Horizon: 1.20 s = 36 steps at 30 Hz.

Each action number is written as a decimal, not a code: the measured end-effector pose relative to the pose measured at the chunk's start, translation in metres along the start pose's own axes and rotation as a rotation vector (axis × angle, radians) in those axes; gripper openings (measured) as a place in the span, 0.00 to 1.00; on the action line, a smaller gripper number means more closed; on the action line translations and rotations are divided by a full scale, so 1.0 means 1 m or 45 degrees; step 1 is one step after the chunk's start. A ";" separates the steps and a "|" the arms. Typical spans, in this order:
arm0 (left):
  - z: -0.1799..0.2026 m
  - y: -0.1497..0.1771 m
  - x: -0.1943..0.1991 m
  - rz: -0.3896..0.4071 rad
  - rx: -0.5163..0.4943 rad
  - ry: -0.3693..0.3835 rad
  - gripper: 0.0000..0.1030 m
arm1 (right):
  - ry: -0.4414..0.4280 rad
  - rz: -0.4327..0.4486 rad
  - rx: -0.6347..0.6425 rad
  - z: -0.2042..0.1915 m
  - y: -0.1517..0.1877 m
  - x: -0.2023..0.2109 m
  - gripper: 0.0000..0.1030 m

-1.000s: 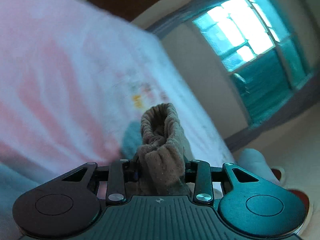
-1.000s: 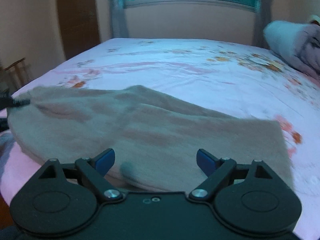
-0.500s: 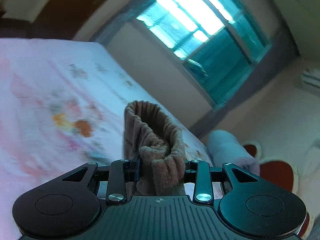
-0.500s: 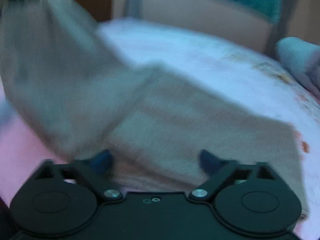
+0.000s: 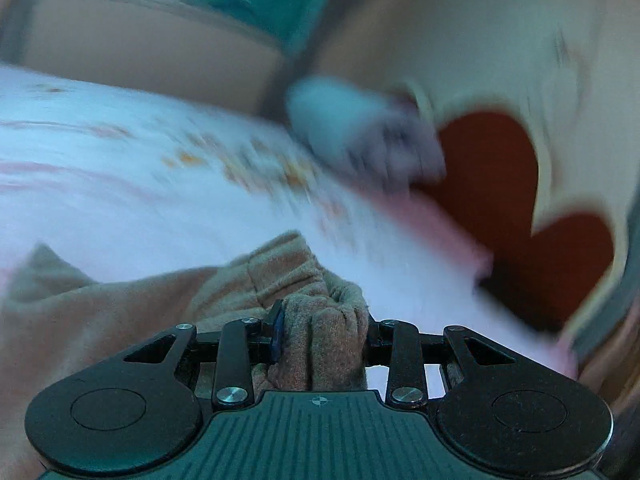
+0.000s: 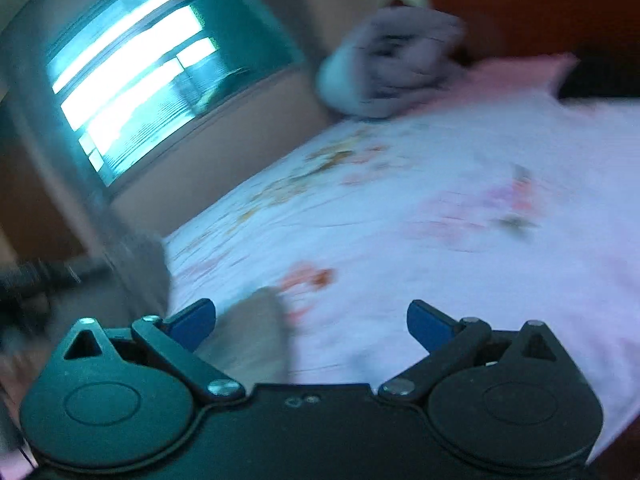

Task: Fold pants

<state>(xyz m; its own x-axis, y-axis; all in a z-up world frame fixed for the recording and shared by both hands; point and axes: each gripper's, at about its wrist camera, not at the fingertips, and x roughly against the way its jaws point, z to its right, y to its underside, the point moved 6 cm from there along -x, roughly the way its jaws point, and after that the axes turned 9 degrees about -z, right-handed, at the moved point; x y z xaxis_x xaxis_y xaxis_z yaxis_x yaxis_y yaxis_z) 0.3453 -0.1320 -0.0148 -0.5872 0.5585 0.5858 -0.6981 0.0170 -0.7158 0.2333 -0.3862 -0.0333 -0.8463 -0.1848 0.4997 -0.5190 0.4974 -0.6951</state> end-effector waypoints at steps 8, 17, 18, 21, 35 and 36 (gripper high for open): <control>0.039 0.042 0.002 -0.055 -0.133 -0.091 0.62 | -0.137 -0.063 -0.396 0.063 -0.008 -0.006 0.93; -0.102 0.079 0.147 0.067 0.049 -0.466 0.73 | -0.497 -0.462 -0.477 -0.026 0.037 -0.065 0.72; -0.118 0.084 0.157 0.075 0.078 -0.498 0.73 | -0.485 -0.469 -0.469 -0.034 0.041 -0.069 0.72; -0.148 0.109 0.188 0.119 0.170 -0.556 0.73 | -0.417 -0.502 -0.483 -0.051 0.046 -0.080 0.72; -0.142 0.158 0.124 -0.139 -0.131 -0.498 0.73 | -0.372 -0.370 -0.140 -0.141 0.007 -0.085 0.21; -0.138 0.157 0.120 -0.129 -0.167 -0.524 0.73 | -0.458 -0.314 -0.091 -0.153 0.001 -0.074 0.21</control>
<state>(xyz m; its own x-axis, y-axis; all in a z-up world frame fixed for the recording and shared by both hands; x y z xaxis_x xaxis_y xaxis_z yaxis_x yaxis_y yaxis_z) 0.2220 0.0523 -0.1092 -0.6511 0.1720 0.7392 -0.7183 0.1748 -0.6734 0.3139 -0.2427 0.0082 -0.6927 -0.5825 0.4253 -0.7117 0.4563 -0.5342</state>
